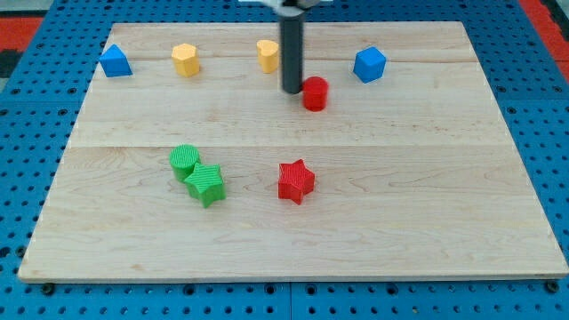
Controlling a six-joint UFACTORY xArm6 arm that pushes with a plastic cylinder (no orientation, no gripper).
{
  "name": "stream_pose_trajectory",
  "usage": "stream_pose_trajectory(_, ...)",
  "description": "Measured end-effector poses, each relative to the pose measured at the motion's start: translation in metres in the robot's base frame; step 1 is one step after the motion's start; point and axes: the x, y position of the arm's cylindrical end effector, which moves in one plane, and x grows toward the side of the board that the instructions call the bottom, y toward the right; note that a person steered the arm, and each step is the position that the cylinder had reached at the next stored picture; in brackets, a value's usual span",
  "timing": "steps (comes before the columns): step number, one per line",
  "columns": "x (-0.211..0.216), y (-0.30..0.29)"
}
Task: Move the blue cube right to the yellow heart
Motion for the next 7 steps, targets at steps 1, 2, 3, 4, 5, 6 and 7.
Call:
stream_pose_trajectory(1,0.007,0.075)
stream_pose_trajectory(2,-0.008,0.106)
stream_pose_trajectory(3,-0.039,0.106)
stream_pose_trajectory(4,-0.046,0.12)
stream_pose_trajectory(5,-0.081,0.163)
stream_pose_trajectory(6,-0.079,0.1)
stream_pose_trajectory(7,-0.063,0.04)
